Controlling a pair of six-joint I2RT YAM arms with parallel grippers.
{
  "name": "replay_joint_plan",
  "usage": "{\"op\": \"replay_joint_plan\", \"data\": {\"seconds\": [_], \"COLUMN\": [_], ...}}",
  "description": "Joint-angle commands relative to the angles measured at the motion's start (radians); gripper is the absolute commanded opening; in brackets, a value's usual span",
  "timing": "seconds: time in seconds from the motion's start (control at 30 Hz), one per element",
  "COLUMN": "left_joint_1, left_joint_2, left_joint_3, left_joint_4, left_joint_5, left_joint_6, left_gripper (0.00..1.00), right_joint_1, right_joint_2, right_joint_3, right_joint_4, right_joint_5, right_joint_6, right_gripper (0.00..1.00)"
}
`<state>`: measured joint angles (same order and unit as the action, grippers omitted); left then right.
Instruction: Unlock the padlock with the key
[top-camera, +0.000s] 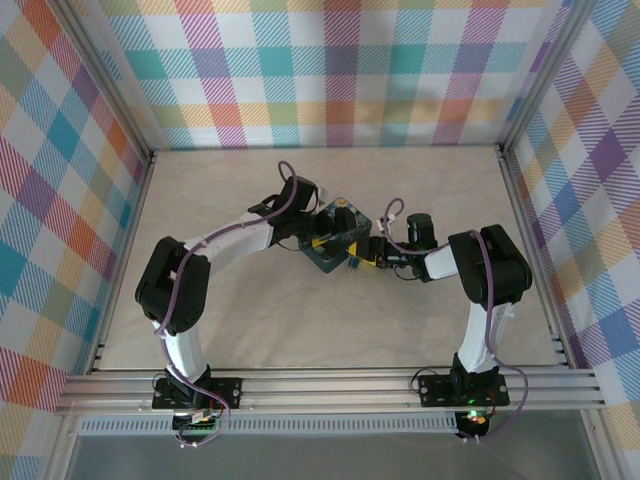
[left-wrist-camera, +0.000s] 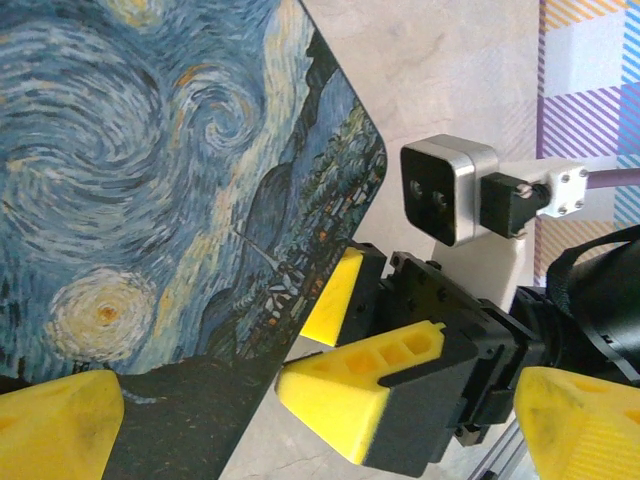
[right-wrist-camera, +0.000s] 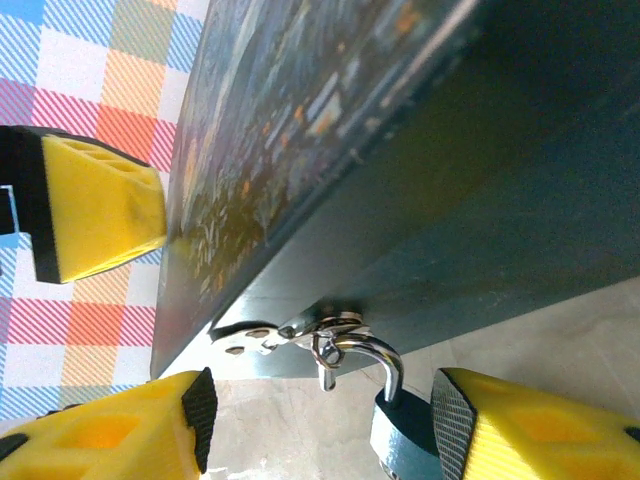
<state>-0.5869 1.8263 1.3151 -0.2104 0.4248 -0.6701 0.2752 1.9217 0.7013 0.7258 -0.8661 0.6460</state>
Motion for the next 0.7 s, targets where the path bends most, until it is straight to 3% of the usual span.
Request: {"op": "replay_joint_plan", "data": {"seconds": [0.0, 0.5, 0.67], "left_joint_1": [-0.005, -0.005, -0.005], "left_joint_2": [0.01, 0.008, 0.007], "left_joint_3": [-0.007, 0.001, 0.004], "left_joint_4": [-0.015, -0.031, -0.034], "left_joint_5": [-0.014, -0.015, -0.015], "left_joint_6": [-0.011, -0.011, -0.011], "left_gripper": [1.0, 1.0, 1.0], "right_joint_1": [0.009, 0.029, 0.03], "right_joint_2": [0.018, 0.048, 0.047], "right_joint_3": [0.022, 0.031, 0.025], "right_joint_4": [0.058, 0.08, 0.118], "right_joint_5": [-0.052, -0.074, -0.086], "right_joint_6": [-0.033, -0.042, -0.026], "right_gripper": [0.6, 0.62, 0.56]}}
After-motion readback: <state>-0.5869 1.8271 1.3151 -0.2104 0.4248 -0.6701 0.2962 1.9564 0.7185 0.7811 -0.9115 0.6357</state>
